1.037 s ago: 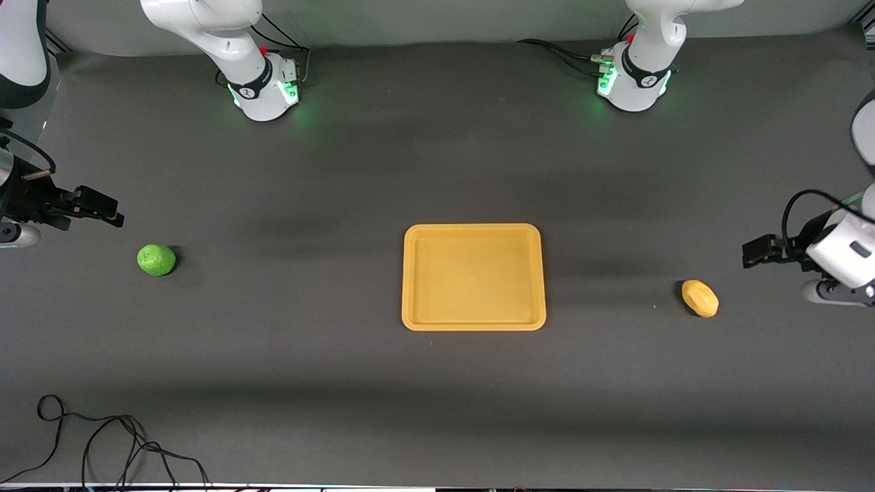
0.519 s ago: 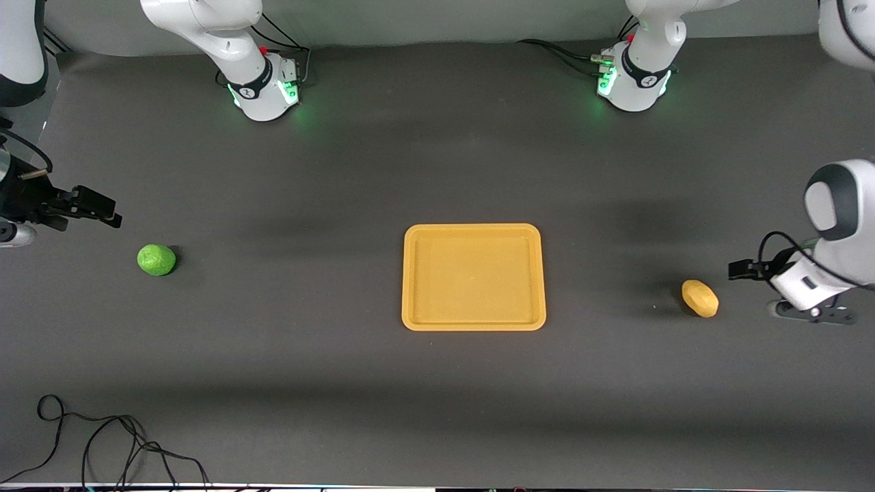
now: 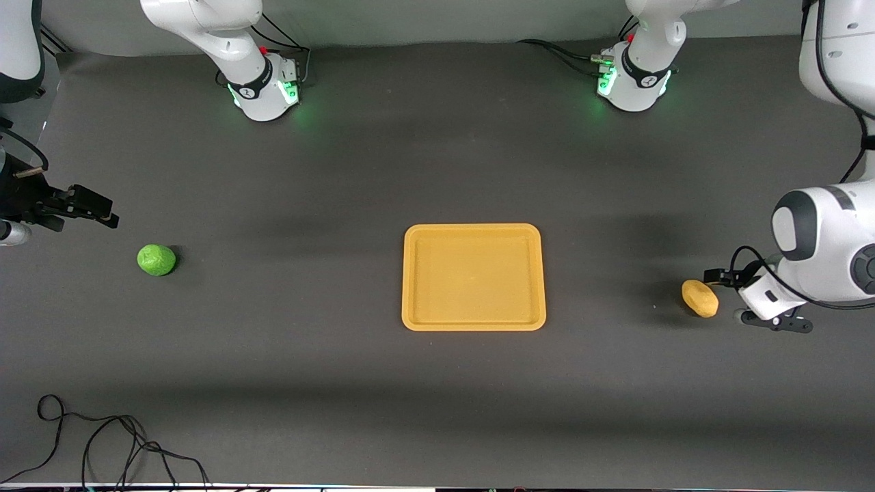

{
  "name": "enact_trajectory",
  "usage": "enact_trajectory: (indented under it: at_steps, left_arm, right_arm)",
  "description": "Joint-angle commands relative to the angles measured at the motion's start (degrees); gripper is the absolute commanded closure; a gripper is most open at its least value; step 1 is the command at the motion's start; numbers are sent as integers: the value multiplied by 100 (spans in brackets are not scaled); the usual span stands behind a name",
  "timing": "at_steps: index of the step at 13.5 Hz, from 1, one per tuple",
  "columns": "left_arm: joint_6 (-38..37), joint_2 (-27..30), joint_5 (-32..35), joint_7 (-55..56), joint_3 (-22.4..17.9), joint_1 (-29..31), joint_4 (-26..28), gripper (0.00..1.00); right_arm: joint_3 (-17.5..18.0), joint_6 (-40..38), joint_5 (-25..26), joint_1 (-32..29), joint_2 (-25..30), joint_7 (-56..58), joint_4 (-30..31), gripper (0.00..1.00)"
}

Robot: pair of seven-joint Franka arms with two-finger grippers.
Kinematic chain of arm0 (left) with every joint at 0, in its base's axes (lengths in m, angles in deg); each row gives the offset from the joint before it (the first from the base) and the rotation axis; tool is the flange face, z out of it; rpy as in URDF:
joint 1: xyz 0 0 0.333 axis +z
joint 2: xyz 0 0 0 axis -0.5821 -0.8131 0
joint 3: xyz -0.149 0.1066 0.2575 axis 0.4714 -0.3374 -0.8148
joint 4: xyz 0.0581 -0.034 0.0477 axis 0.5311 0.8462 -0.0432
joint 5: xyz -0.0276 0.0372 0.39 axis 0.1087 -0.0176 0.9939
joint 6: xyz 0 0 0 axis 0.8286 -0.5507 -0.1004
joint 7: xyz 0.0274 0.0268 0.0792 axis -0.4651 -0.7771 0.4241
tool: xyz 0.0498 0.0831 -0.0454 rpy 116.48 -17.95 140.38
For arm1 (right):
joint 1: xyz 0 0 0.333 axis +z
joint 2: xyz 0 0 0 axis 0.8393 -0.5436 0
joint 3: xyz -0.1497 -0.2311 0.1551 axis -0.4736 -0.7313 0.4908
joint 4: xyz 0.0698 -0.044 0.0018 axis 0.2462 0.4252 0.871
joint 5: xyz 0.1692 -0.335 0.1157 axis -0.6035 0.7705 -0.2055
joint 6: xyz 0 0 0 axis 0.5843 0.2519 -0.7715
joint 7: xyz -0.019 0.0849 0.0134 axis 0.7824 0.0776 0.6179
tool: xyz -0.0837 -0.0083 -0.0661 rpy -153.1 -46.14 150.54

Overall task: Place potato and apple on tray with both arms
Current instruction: 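Lower the left gripper onto the yellow potato and grasp it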

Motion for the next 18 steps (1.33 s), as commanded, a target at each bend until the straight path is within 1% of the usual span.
enact_trajectory:
  at_steps: [1,3,4,5,6,7,8,9,10,11,12,13,15,16,18]
  left_arm:
    - [380,-352,-437,-4,-23,39,-39,12]
    - [433,-484,-517,5,-23,75,-47,12]
    - [590,-616,-508,5,-23,83,-65,15]
    - [739,-730,-517,22,-23,84,-65,25]
    - [776,-740,-526,136,-23,75,-74,31]
    - [663,-705,-526,389,-23,40,-152,47]
    - [592,-679,-517,635,-23,-30,-292,70]
    - [417,-652,-508,829,-14,-100,-372,85]
    - [216,-652,-508,909,-14,-188,-564,97]
    - [-82,-626,-508,1006,-14,-241,-792,99]
    - [-520,-478,-508,1303,-5,-363,-916,99]
    - [-881,-328,-508,1662,-5,-600,-1083,99]
    - [-1393,-257,-517,2453,47,-1179,-1566,99]
    - [-1499,-265,-517,2831,74,-1487,-1699,99]
    - [-1544,-257,-517,3377,83,-2137,-1691,99]
  right_arm:
    - [-36,-24,-23,14,-16,116,-98,0]
    - [-45,-24,-6,14,-16,134,-107,0]
    - [-45,-24,3,14,-16,143,-107,0]
    - [-45,-24,3,14,-16,151,-107,0]
    - [-53,-24,3,5,-16,151,-107,0]
    - [-45,-24,12,-13,-16,169,-98,0]
    - [-53,-24,21,-13,-16,178,-98,0]
    - [-53,-33,30,-21,-7,195,-89,0]
    - [-62,-33,30,-30,10,317,-63,0]
    - [-132,-24,21,-48,10,501,-37,0]
    - [-359,-16,21,-30,10,677,7,0]
    - [-518,-15,21,-30,19,861,60,0]
    - [-1026,37,21,-22,80,1353,235,0]
    - [-1264,55,21,-22,107,1564,306,0]
    - [-1660,107,30,-4,282,1890,542,0]
